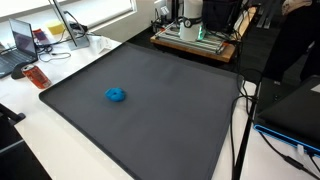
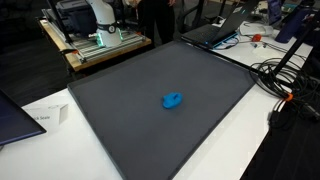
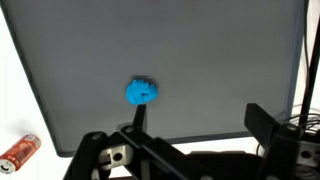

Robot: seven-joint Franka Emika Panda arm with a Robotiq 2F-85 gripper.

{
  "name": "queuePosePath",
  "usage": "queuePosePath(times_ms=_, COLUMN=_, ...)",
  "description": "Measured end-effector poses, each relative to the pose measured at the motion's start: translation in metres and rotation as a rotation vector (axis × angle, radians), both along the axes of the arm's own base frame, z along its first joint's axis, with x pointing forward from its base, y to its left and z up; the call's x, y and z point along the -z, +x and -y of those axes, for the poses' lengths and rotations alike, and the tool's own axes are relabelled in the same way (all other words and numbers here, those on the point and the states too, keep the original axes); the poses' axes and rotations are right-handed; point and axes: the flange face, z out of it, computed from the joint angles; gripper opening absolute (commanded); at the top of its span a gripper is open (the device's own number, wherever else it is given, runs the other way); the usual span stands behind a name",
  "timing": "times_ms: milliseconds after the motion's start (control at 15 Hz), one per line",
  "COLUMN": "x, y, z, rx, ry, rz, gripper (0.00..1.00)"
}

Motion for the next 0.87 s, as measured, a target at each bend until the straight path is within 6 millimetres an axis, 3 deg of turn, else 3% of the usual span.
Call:
queuePosePath(times_ms=200, x=0.002, y=-0.041, z=0.002, rx=-0.018, ry=0.004, rz=0.0, gripper=1.0)
queuePosePath(times_ms=333, x=0.003, y=-0.056, z=0.004, rx=-0.02, ry=0.004, rz=0.007, gripper=1.0)
queuePosePath(times_ms=867, x=0.005, y=-0.06, z=0.004, rx=-0.02, ry=0.004, rz=0.01, gripper=1.0)
